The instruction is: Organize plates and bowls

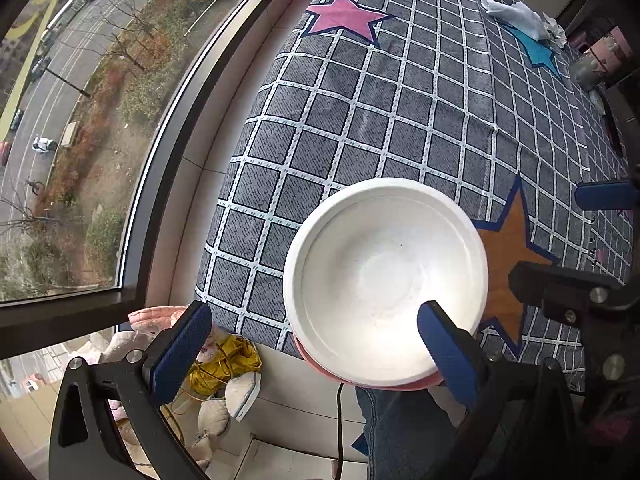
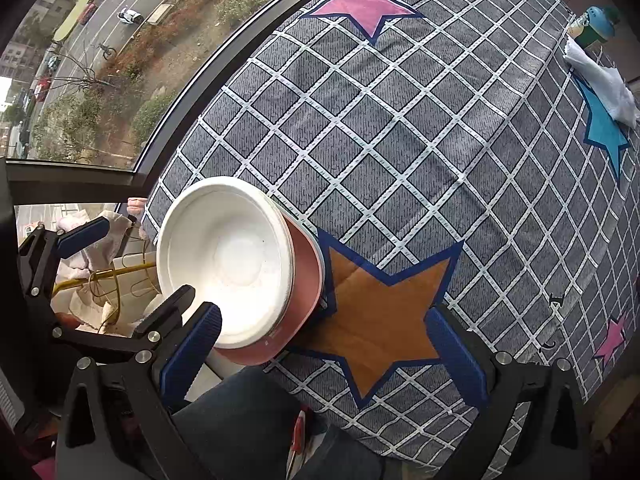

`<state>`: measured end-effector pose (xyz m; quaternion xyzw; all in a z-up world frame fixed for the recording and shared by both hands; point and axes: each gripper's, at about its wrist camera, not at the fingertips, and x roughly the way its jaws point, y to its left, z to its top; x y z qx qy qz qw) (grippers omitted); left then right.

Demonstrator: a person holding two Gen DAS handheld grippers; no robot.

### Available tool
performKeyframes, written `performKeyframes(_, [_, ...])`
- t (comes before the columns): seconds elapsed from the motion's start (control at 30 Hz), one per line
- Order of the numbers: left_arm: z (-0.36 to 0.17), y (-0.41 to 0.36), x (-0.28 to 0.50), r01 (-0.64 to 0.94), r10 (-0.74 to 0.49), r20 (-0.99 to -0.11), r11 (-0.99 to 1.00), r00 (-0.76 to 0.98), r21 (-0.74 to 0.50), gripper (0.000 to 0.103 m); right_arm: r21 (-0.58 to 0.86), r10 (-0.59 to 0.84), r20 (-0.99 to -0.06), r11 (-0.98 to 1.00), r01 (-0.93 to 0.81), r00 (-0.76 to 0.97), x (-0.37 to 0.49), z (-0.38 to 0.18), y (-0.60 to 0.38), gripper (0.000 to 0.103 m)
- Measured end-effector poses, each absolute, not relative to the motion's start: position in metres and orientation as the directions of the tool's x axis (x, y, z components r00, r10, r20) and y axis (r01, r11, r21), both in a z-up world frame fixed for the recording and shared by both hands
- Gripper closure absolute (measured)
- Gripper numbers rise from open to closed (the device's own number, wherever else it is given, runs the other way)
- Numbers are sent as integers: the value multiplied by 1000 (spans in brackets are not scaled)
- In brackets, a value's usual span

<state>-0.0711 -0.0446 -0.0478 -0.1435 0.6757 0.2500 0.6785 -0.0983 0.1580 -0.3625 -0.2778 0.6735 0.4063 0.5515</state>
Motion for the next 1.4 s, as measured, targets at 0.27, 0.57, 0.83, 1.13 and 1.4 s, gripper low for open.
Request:
performKeyframes(0.27, [-51,-53,-64,-490,151,-987,857,-59,161,0,222,65,-974,495,-840,-219,-97,-355,153,0])
performKeyframes(0.57, [-50,-64,-58,-436,178,-981,879,-79,194,0,219,67,-974,489,-844,-214,-96,-353,152,0])
performKeyframes(0.83, [-45,-70,-52,-411,194,-977,887,-83,211,0,220,78,-975,494,-841,-210,-92,-349,148,0])
performKeyframes(1.13, [-42,-75,-45,-385,203,-976,896,-85,220,0,225,85,-974,505,-833,-212,-86,-348,142,0])
performKeyframes(1.4, [-42,-75,-45,-387,207,-973,893,-99,229,0,237,94,-971,498,-834,-220,-84,-348,141,0])
